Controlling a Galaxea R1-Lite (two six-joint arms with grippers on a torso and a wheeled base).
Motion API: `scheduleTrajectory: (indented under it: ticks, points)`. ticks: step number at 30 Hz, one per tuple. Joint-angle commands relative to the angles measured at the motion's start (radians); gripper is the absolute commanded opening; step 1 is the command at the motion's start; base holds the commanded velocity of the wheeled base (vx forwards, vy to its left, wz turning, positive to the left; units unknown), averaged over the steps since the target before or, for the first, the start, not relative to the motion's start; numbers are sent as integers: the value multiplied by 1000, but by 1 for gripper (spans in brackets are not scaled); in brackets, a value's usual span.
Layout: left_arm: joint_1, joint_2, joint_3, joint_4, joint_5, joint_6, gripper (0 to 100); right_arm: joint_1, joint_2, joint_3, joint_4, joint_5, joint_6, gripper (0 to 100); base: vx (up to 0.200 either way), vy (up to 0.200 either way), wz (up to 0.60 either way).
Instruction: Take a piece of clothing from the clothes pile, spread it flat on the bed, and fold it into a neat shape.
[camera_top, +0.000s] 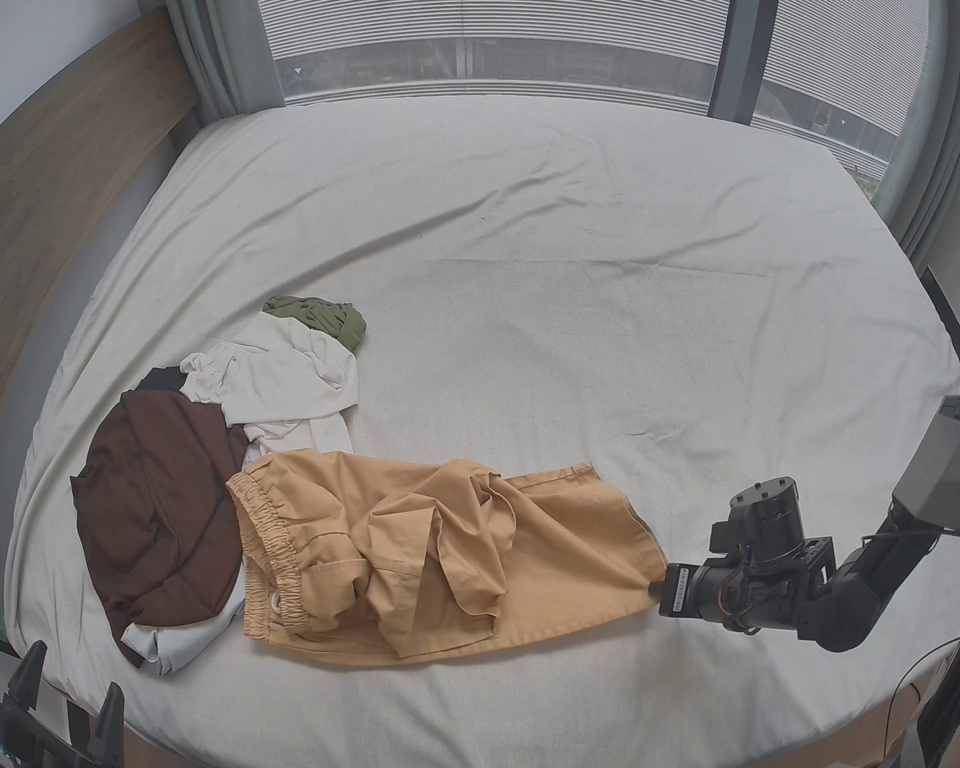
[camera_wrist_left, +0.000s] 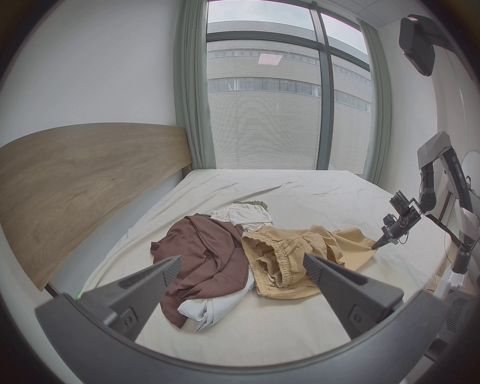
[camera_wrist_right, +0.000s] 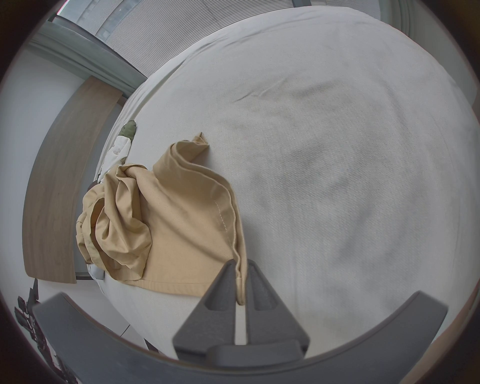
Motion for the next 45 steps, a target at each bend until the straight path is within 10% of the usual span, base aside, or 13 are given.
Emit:
scheduleTrajectory:
  ticks: [1, 43, 44, 45]
  points:
    - [0, -16, 18, -2, -2, 0, 100, -19, -45, 61, 1, 4, -2, 0, 0, 0, 0]
    - [-1, -16, 18, 0, -2, 2, 100, -73, -36, 366, -254, 34, -13, 0, 0, 0, 0]
    - [-1, -16, 18, 0, -2, 2, 100, -71, -36, 366, -266, 34, -13, 100, 0, 0, 0]
    - [-1, -16, 18, 0, -2, 0, 100, -68, -36, 363, -289, 33, -11, 100, 0, 0, 0]
